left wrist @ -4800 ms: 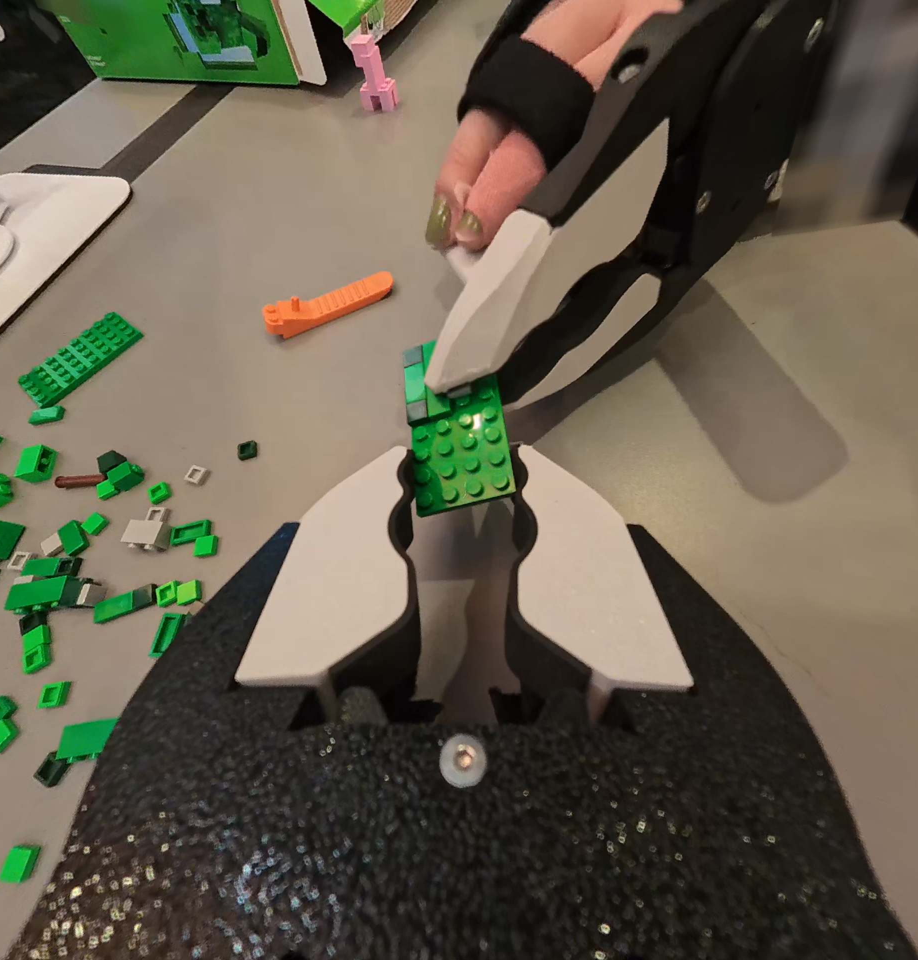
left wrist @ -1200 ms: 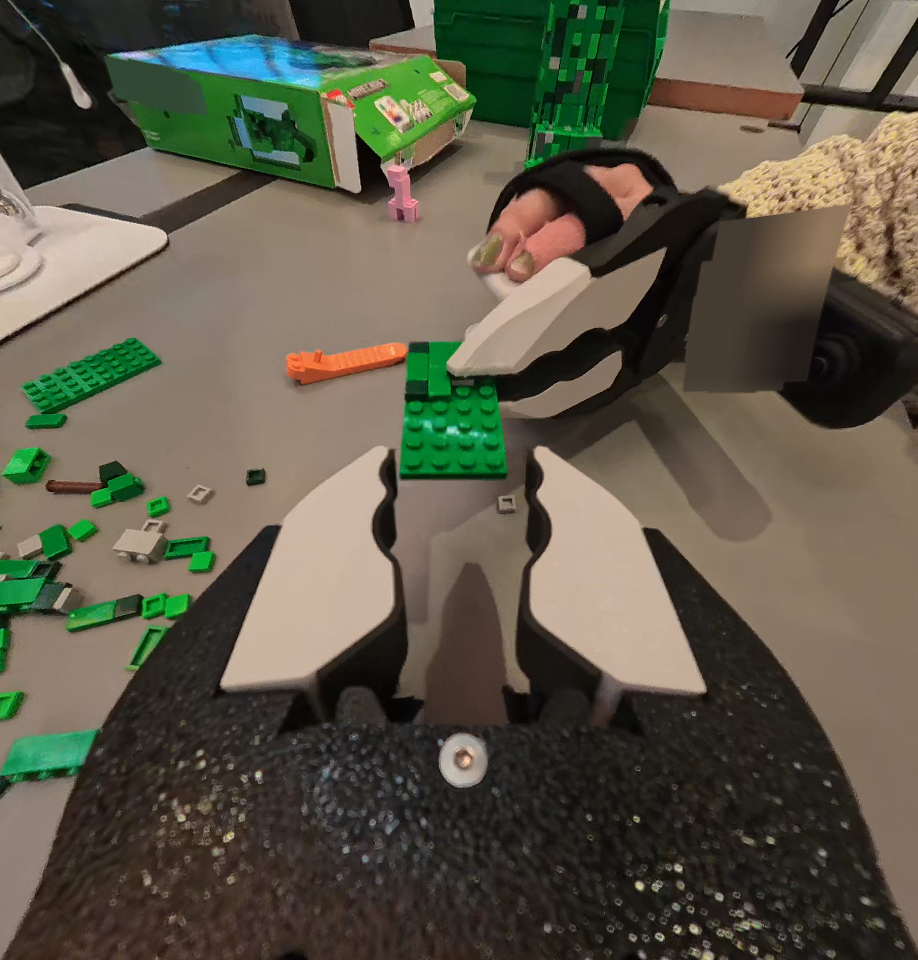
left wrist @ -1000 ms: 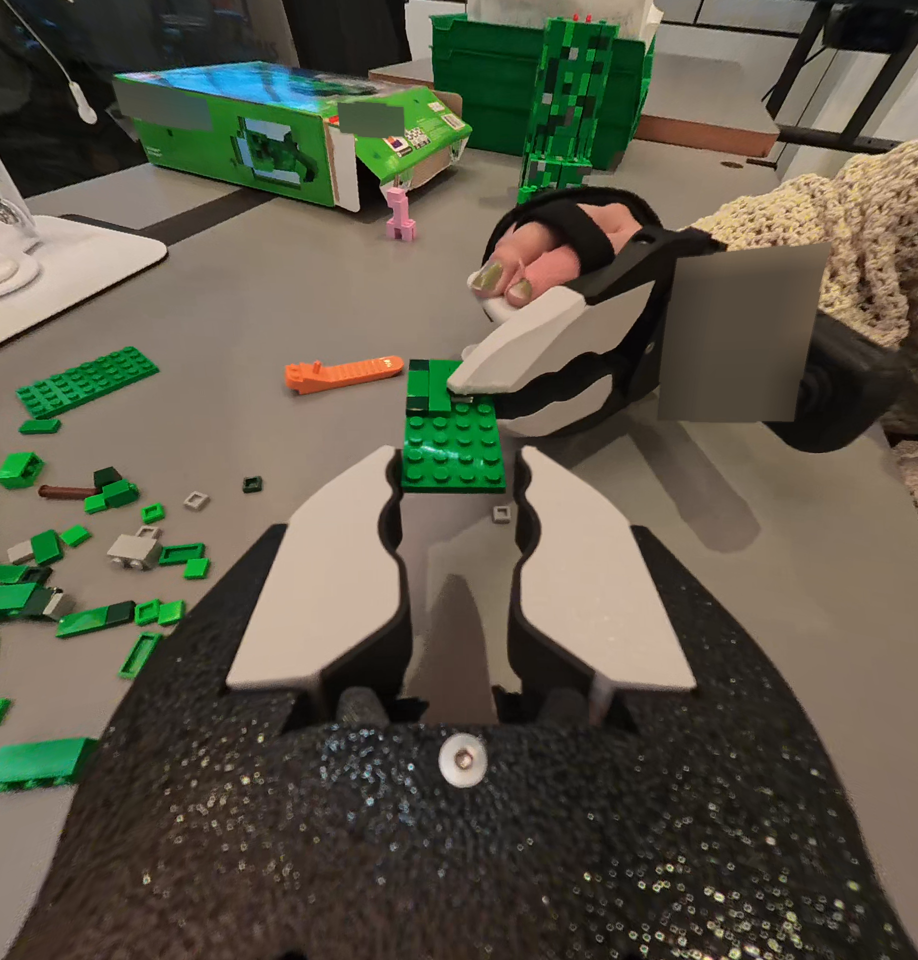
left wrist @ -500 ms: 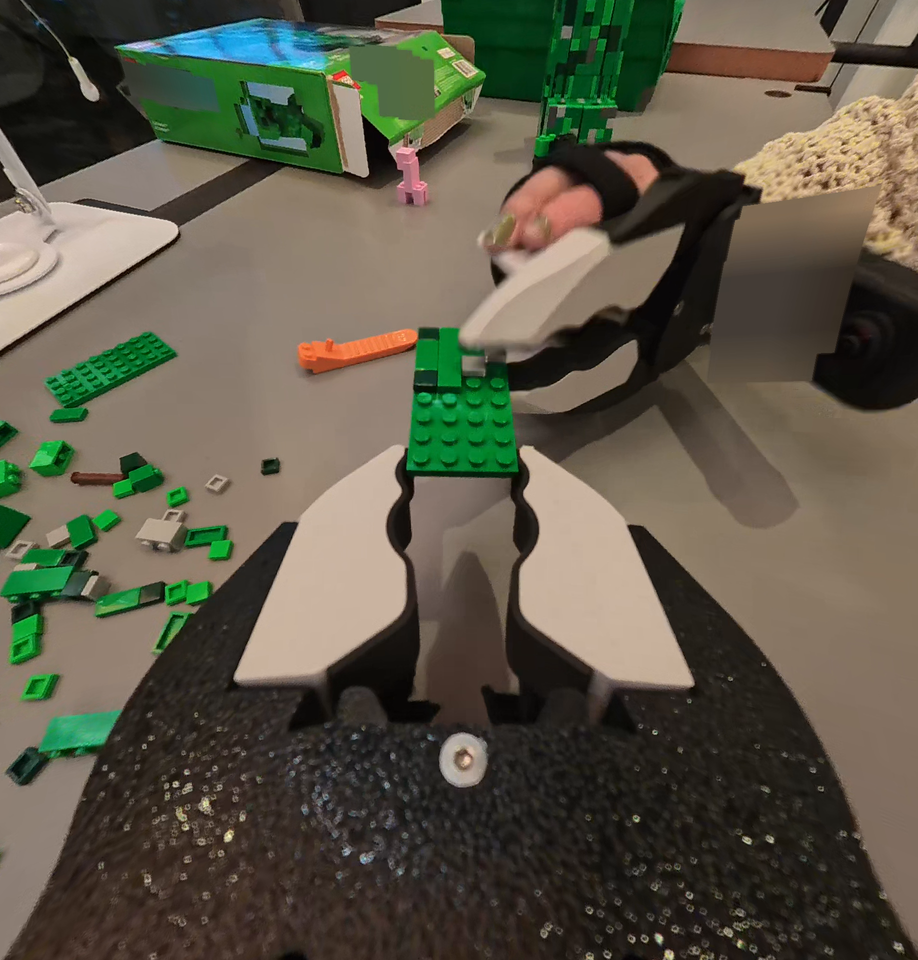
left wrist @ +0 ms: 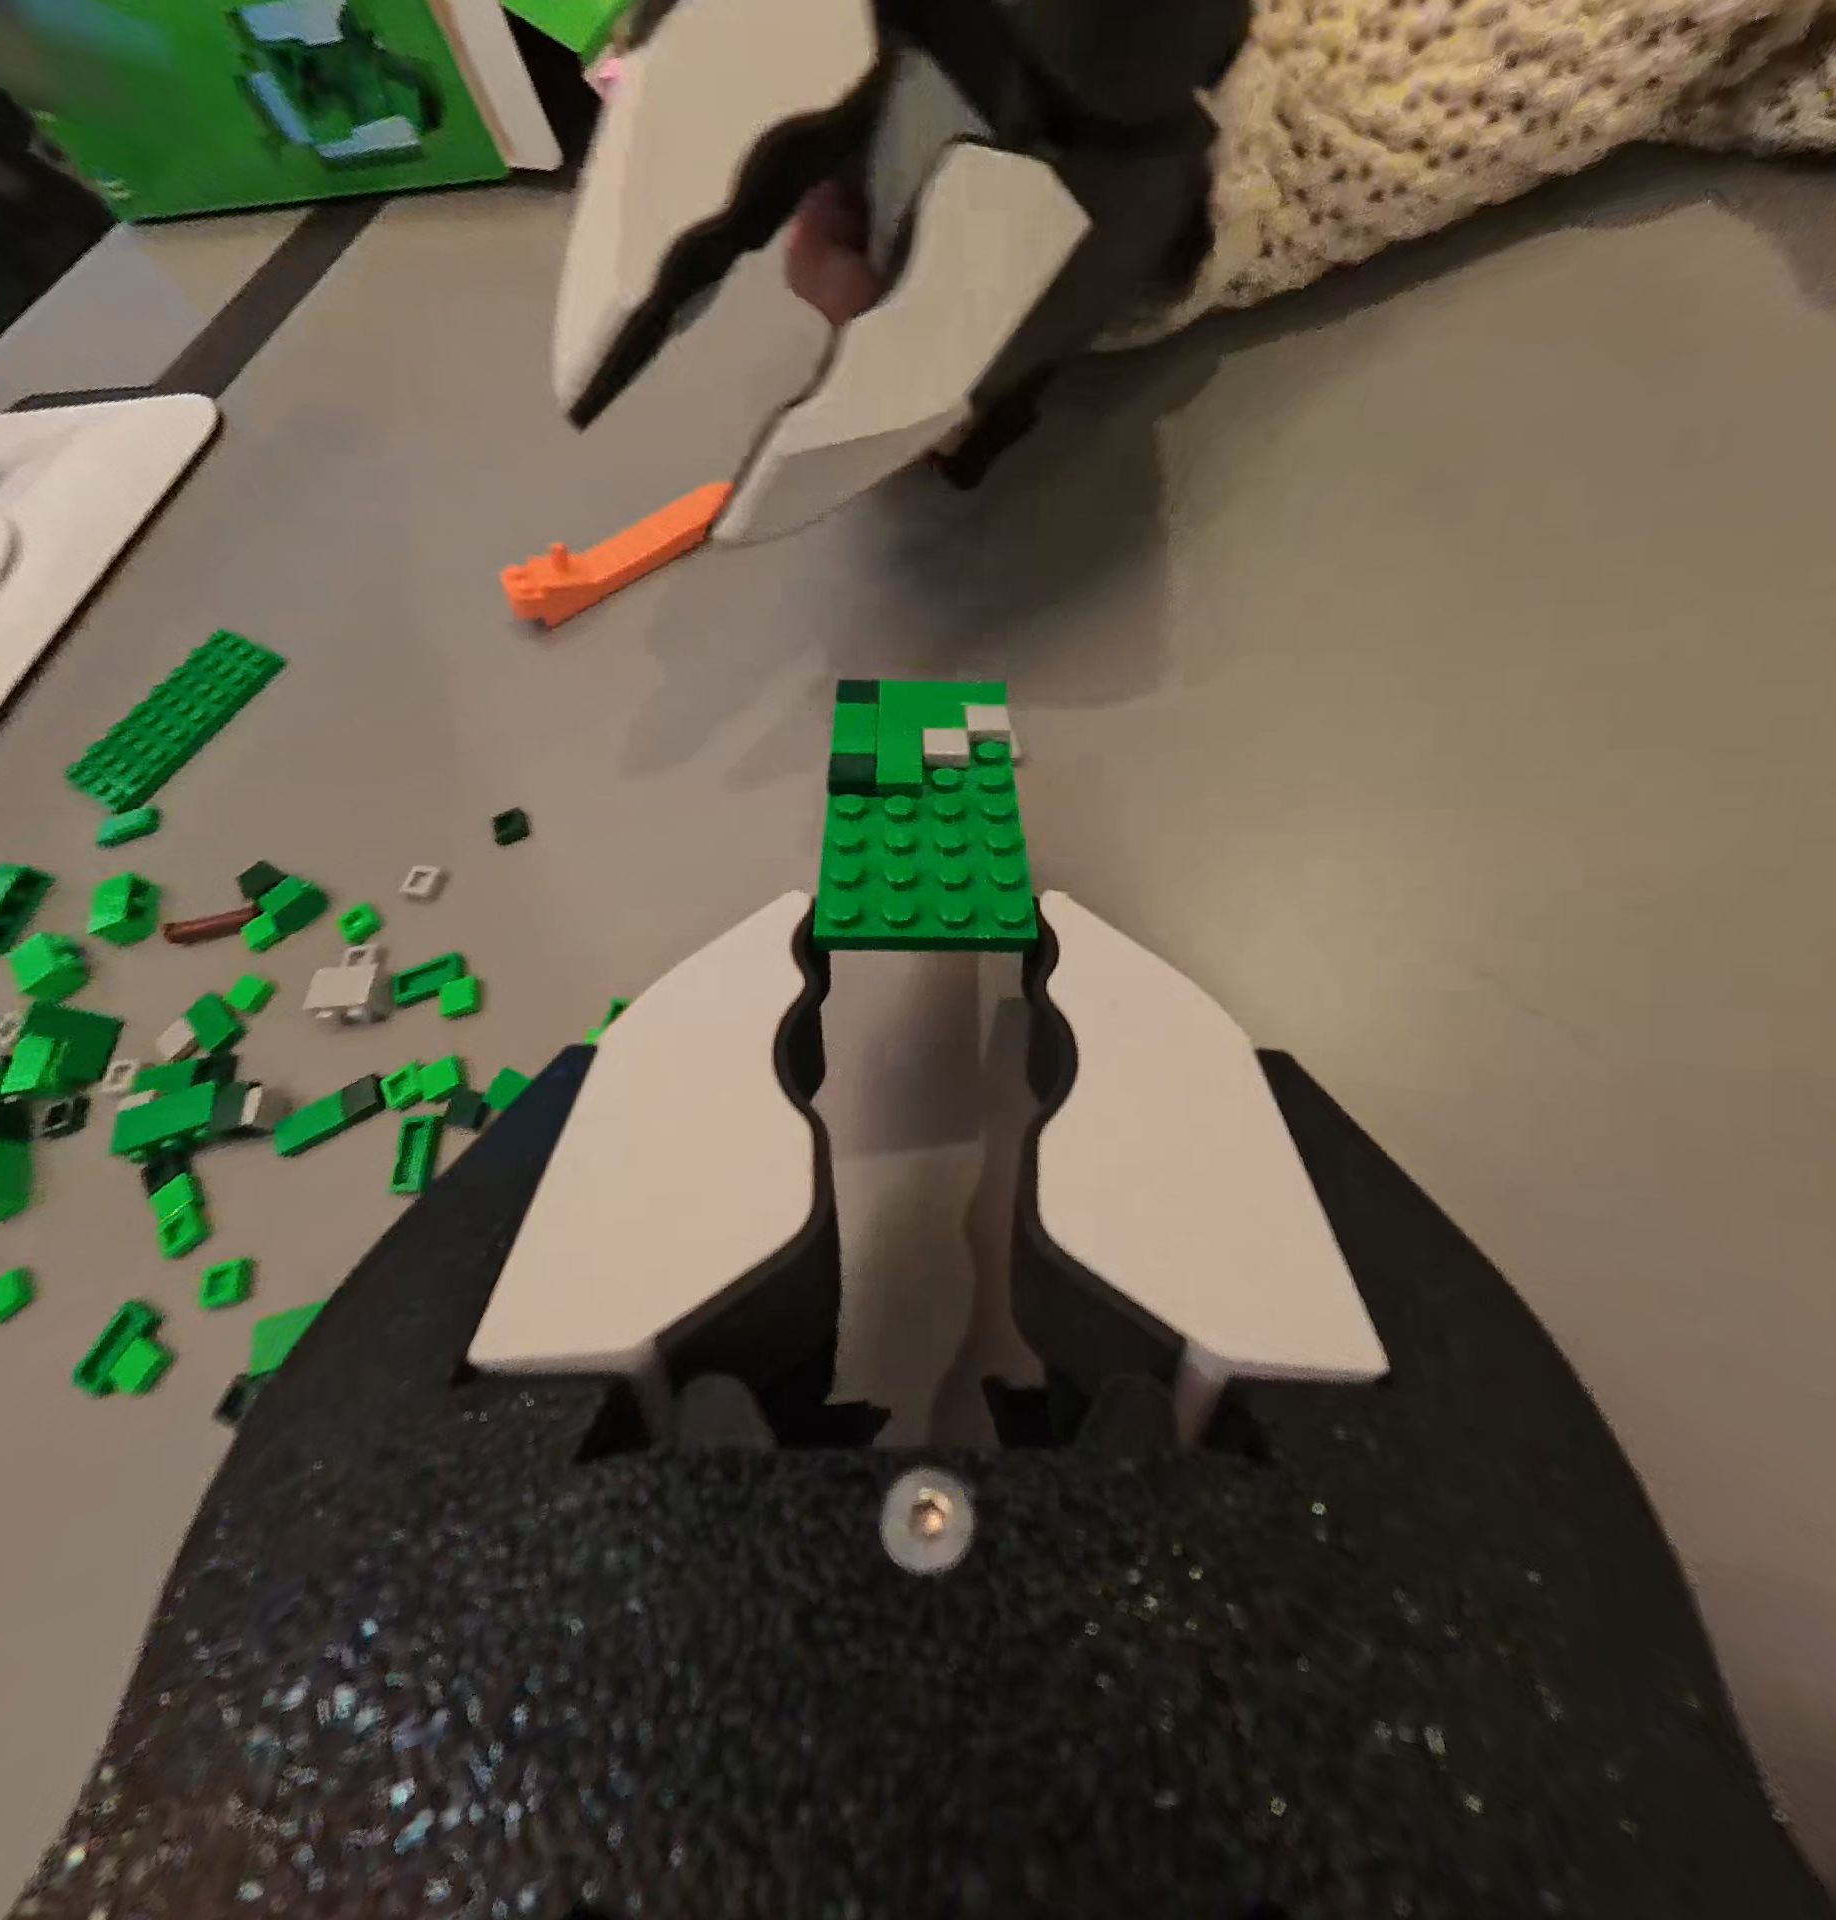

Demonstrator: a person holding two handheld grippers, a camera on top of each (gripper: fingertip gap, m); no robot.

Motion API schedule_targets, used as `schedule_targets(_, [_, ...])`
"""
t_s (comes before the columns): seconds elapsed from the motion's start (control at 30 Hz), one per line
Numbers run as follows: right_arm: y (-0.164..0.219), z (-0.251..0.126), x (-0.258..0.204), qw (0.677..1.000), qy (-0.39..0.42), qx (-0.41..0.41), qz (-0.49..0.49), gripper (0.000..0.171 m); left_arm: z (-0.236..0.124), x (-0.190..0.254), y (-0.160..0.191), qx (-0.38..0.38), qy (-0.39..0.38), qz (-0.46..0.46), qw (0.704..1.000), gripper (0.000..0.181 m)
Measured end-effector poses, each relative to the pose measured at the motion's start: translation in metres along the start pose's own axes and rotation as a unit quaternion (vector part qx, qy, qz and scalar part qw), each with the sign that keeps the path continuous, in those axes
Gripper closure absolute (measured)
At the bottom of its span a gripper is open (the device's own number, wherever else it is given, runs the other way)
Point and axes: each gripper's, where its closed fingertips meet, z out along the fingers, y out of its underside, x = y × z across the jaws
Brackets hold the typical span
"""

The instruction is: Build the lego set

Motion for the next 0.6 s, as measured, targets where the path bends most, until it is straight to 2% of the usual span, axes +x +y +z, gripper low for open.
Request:
schedule_targets(0.17, [0.007, 0.037, 0.016, 0.988, -0.103, -0.076, 0.091, 0.148, -0.007, 0.004, 0.001, -0.003, 0.018, -0.001, 1.0, 0.146])
schedule_targets(0.23, [0.0, 0.057, 0.036, 0.981, -0.106, -0.084, 0.142, 0.163, -0.017, -0.002, -0.001, 0.008, 0.007, -0.007, 1.0, 0.146])
schedule_targets(0.3, [-0.005, 0.079, 0.054, 0.966, -0.117, -0.102, 0.208, 0.167, -0.031, -0.008, -0.002, 0.022, -0.007, -0.014, 1.0, 0.146])
schedule_targets(0.33, [-0.006, 0.09, 0.055, 0.951, -0.147, -0.124, 0.24, 0.165, -0.039, -0.015, 0.003, 0.014, -0.026, -0.012, 0.999, 0.146])
schedule_targets(0.47, [-0.013, 0.12, 0.045, 0.888, -0.265, -0.196, 0.32, 0.171, -0.09, -0.065, 0.025, 0.015, -0.176, -0.042, 0.983, 0.146])
schedule_targets(0.6, [-0.011, 0.135, 0.024, 0.846, -0.336, -0.269, 0.314, 0.171, -0.14, -0.11, 0.048, 0.007, -0.342, -0.061, 0.938, 0.146])
